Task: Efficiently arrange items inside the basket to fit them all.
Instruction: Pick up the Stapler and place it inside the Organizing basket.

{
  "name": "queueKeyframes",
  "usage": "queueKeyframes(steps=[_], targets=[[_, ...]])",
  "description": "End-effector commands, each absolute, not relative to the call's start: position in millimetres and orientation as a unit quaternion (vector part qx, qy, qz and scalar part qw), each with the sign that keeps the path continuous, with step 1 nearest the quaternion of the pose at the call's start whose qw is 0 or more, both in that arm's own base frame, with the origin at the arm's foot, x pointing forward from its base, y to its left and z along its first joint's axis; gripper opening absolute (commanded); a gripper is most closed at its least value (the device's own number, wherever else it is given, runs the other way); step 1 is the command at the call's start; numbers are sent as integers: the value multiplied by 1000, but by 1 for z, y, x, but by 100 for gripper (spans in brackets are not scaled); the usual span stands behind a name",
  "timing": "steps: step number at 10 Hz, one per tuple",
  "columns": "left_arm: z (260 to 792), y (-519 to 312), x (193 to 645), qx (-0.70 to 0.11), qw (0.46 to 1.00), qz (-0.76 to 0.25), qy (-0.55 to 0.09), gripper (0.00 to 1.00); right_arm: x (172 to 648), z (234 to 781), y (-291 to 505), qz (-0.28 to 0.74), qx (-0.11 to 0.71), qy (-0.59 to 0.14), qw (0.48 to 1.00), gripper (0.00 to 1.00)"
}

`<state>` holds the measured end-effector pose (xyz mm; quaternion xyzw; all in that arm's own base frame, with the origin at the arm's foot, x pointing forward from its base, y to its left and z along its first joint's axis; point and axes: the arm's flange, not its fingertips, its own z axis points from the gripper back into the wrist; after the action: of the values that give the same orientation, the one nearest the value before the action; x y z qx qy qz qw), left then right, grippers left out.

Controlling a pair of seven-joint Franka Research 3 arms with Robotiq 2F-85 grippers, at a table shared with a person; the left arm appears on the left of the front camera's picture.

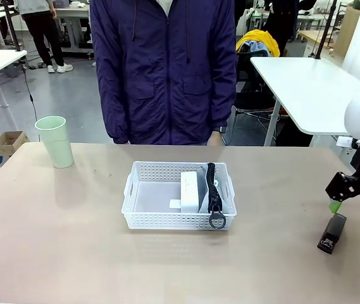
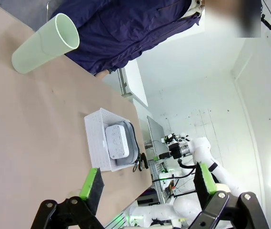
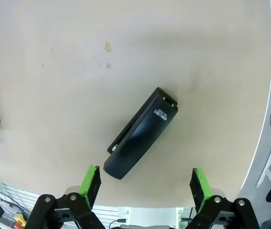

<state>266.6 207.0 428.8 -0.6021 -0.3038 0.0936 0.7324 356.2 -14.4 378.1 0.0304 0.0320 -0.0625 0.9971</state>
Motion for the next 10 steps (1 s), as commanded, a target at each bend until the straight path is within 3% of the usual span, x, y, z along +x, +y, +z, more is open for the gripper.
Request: queueKeyframes(steps=[1, 3, 7, 10], targets=[[429, 205, 266, -606, 725, 87, -315, 100, 333, 340, -16, -74, 42, 18, 996, 100], [429, 205, 266, -606, 725, 87, -315, 100, 360, 371, -18, -68, 35, 32, 997, 100], [429, 205, 266, -606, 725, 87, -315, 100, 363, 367, -18, -70, 40, 30, 996, 100], [429, 205, 266, -606, 725, 87, -315, 100, 361, 351, -5, -199, 51, 38, 978, 100]])
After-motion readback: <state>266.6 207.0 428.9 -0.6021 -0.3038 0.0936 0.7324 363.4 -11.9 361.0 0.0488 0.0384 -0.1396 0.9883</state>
